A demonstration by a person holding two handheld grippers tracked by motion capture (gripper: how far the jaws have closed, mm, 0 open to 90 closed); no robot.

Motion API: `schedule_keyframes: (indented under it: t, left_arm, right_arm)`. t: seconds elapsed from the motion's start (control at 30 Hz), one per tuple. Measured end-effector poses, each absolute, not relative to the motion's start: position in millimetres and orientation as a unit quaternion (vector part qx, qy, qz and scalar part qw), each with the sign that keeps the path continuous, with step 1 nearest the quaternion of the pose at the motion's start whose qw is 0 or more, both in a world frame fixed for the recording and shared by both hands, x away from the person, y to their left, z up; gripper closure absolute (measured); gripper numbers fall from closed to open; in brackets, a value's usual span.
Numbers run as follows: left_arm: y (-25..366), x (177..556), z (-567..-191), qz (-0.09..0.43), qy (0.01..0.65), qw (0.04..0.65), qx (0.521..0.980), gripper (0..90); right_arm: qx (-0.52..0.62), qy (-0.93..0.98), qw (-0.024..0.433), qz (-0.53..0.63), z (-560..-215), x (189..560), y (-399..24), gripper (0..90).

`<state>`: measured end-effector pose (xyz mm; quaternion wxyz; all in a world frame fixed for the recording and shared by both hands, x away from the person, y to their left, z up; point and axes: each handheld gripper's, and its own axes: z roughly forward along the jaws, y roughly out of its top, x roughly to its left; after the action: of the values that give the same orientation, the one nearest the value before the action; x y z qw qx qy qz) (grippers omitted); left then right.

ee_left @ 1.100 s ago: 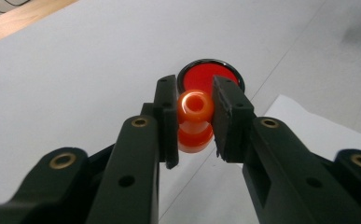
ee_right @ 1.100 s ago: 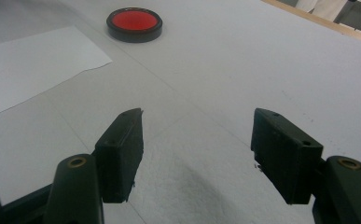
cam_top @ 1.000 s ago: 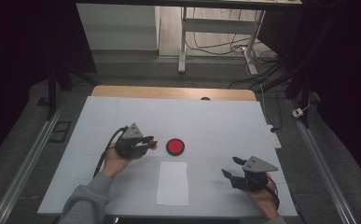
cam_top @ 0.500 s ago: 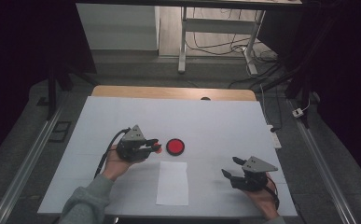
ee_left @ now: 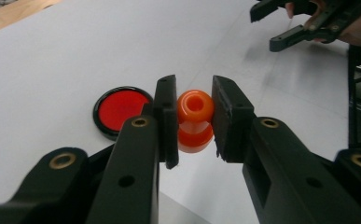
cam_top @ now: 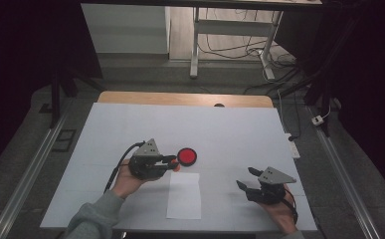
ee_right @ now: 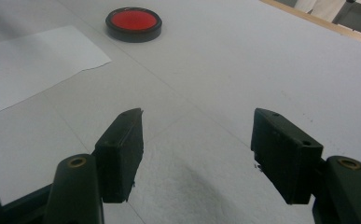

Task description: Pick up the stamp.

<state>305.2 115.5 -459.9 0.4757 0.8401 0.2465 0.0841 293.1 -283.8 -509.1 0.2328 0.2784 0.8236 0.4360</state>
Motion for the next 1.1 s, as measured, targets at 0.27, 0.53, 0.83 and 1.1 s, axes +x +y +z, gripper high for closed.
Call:
schedule_keyframes:
  t: [0.27,0.53,0.83,1.1]
  left_arm:
    - [103,300,-462,0.072,0.23,0.473,0.847,72.2]
    - [98,298,-463,0.065,0.226,0.472,0.85,72.2]
    - [96,298,-464,0.062,0.225,0.472,0.85,72.2]
    - [95,298,-464,0.061,0.224,0.472,0.851,72.2]
  right_arm:
    - [0.28,0.823,0.235,0.435,-509,293,-284,33.7]
    - [0.28,0.823,0.233,0.435,-509,293,-284,33.7]
    - [0.28,0.823,0.234,0.436,-509,293,-284,33.7]
    - [0.28,0.823,0.235,0.435,-509,293,-284,33.7]
